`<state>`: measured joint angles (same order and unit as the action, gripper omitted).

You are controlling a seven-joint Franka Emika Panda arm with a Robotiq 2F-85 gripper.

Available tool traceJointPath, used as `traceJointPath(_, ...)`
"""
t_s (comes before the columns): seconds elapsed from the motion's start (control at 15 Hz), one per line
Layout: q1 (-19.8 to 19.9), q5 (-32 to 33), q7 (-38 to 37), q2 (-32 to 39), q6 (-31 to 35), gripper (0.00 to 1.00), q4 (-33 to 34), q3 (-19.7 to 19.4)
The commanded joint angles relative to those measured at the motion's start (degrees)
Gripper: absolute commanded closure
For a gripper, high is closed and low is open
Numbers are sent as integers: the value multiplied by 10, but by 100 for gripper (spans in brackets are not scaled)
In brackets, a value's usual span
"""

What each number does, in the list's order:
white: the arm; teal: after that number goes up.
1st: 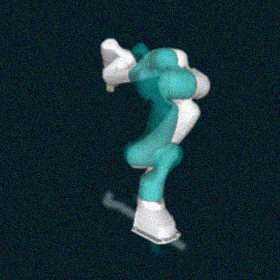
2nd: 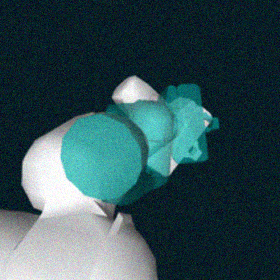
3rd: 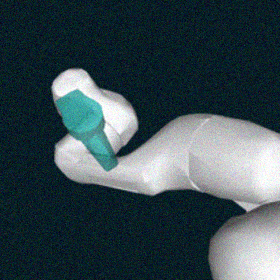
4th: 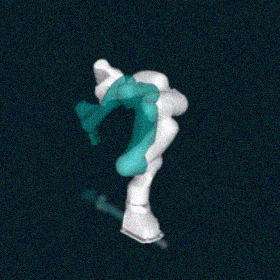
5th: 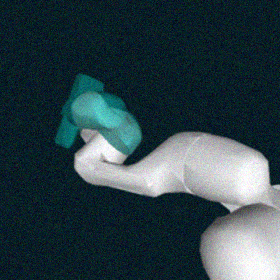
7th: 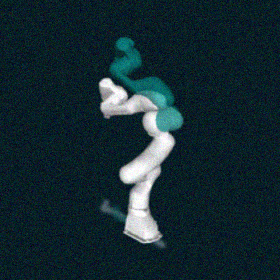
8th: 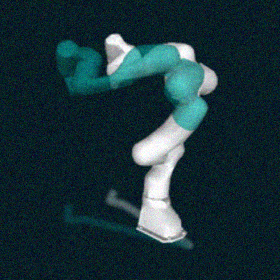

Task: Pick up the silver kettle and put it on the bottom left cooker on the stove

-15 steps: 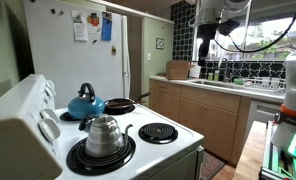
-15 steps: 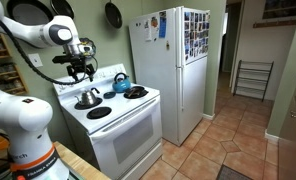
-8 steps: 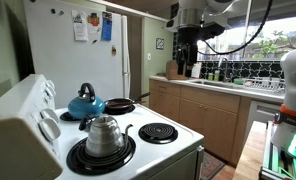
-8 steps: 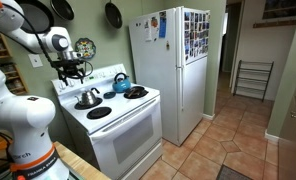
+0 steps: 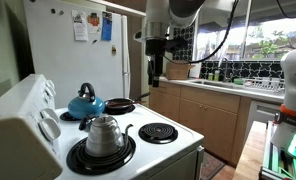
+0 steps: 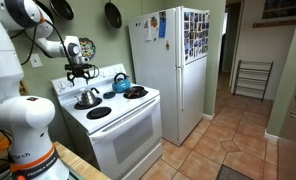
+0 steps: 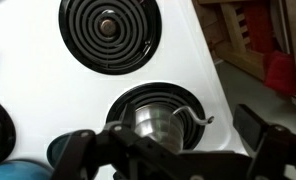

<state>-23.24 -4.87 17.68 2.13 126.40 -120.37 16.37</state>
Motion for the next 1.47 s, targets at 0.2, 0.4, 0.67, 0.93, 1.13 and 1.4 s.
traceJointPath(0.2,-2,79,-53,144,27,0,132,24)
traceJointPath(0.4,4,72,-43,140,28,0,129,29)
traceJointPath(0.67,2,75,-43,169,28,0,160,30)
traceJointPath(0.93,2,75,-43,169,28,0,162,30)
traceJointPath(1.13,-3,87,-65,179,22,0,174,23)
traceJointPath(1.4,-10,77,-78,218,12,0,217,28)
